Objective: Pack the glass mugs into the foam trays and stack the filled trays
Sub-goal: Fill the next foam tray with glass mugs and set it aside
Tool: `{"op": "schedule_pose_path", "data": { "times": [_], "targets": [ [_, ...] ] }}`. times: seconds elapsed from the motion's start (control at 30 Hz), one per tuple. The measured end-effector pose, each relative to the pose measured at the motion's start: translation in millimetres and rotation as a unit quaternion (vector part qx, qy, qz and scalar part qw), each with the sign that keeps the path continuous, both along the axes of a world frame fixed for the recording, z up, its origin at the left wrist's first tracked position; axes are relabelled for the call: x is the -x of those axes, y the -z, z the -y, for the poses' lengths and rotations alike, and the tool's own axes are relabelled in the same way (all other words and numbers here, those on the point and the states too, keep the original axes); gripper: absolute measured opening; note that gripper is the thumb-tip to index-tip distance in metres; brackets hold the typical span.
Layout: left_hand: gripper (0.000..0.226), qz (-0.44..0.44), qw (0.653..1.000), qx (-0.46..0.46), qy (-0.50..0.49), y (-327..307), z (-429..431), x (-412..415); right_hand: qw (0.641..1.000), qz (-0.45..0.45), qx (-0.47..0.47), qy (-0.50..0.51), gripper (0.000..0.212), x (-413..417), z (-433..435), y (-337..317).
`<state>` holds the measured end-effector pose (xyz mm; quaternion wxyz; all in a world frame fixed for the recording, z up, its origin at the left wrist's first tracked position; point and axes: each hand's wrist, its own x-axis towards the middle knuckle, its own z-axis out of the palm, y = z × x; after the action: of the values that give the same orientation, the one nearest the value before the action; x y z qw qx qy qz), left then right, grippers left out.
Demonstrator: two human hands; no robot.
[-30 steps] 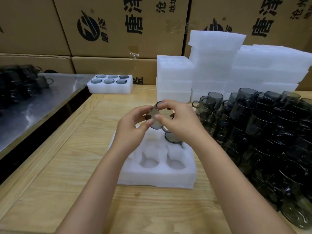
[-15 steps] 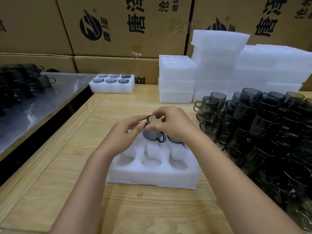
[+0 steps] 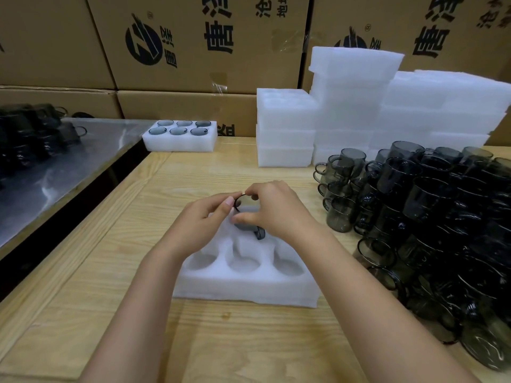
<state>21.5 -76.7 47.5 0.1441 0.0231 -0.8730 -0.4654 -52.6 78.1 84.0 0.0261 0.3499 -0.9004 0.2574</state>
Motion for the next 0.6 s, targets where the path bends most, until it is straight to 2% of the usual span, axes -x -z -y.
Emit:
{"op": "schedule_pose_path", "data": {
  "times": [0.1, 0.33, 0.4, 0.5, 0.6],
  "targets": [
    [0.025, 0.016, 0.999, 0.026, -0.028, -2, -2, -2, 0.998, -0.022, -0.053, -0.005, 0.057, -1, 5, 4],
    [0.032, 0.0, 0.994, 0.103, -0.036, -2, -9, -1, 0.995, -0.077, -0.054, 0.021, 0.05, -9, 4, 20],
    [0.035, 0.011, 0.989, 0.142, -0.033, 0, -8, 2, 0.99, -0.088, -0.107, 0.024, 0.055, -13, 6, 26],
    [0.04, 0.045, 0.979, 0.196, -0.032, 3, -7, 5, 0.984, -0.038, -0.172, 0.007, 0.072, -20, 5, 38],
    [0.047, 0.081, 0.965, 0.249, -0.031, 5, -8, 5, 0.976, -0.01, -0.217, -0.006, 0.079, -26, 3, 43]
  ]
}}
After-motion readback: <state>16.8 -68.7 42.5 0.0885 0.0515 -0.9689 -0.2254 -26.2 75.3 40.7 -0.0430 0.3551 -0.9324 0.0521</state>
